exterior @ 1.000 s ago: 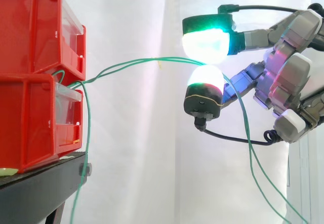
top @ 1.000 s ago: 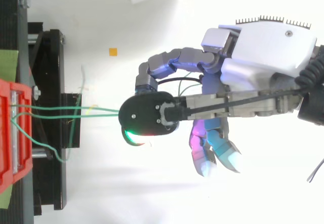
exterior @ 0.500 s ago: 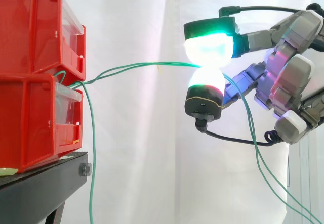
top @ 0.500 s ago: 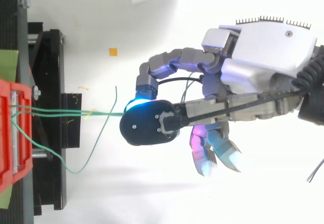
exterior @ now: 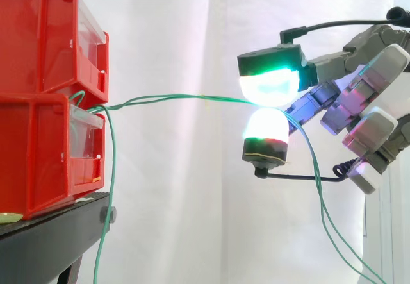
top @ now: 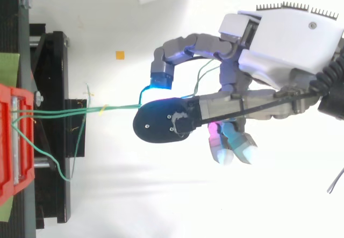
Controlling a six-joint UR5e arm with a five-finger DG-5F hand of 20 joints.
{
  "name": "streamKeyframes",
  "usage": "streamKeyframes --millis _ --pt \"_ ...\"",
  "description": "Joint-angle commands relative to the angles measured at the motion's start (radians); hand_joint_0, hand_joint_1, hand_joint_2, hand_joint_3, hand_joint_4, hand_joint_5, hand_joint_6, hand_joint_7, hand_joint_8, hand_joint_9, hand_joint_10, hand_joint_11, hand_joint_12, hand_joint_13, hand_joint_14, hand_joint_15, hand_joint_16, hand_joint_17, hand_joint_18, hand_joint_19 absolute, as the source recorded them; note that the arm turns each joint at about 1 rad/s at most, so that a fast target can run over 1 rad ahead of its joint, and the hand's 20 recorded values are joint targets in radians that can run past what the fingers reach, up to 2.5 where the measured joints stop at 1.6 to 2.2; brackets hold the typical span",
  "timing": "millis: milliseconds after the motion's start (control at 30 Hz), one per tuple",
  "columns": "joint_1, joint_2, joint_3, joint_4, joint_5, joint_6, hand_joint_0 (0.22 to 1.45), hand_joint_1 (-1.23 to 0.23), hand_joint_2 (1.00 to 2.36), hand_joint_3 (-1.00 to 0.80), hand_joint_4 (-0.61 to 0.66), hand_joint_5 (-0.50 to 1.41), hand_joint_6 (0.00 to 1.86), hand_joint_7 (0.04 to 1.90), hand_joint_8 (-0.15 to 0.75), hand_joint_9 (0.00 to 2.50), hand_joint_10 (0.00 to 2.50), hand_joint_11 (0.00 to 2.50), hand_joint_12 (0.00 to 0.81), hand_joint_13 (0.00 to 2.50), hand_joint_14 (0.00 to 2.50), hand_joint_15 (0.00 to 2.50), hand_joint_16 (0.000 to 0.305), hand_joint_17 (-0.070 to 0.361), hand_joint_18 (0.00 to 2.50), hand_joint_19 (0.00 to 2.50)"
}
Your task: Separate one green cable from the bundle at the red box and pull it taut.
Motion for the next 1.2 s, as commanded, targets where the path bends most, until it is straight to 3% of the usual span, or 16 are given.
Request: streamKeyframes --millis 0,200,467,733,1167 --pt "0.000 0.000 0.000 0.002 0.005 -0.018 0.69 -0.68 1.01 -0.33 0.01 0.13 0.55 1.32 0.241 2.07 0.02 0.64 0.383 1.61 0.02 0.69 0.049 0.109 1.18 0.52" --pt "0.000 0.000 0.000 0.008 0.005 -0.062 0.69 -0.68 1.01 -0.33 0.00 0.13 0.55 1.32 0.240 2.07 0.02 0.65 0.382 1.61 0.02 0.69 0.048 0.109 1.18 0.52" --pt "0.002 0.000 0.001 0.017 0.005 -0.074 0.69 -0.68 1.01 -0.34 0.00 0.13 0.55 1.32 0.239 2.07 0.02 0.65 0.386 1.61 0.02 0.70 0.048 0.109 1.18 0.52" --pt "0.000 0.002 0.023 0.022 0.005 -0.166 0.69 -0.68 1.01 -0.34 0.00 0.13 0.55 1.32 0.239 2.07 0.02 0.63 0.382 1.60 0.02 0.69 0.048 0.108 1.19 0.53" --pt "-0.002 0.000 0.033 0.022 0.005 -0.232 0.69 -0.67 1.01 -0.34 0.00 0.13 0.55 1.32 0.236 2.07 0.02 0.65 0.382 1.60 0.02 0.69 0.048 0.108 1.18 0.53"
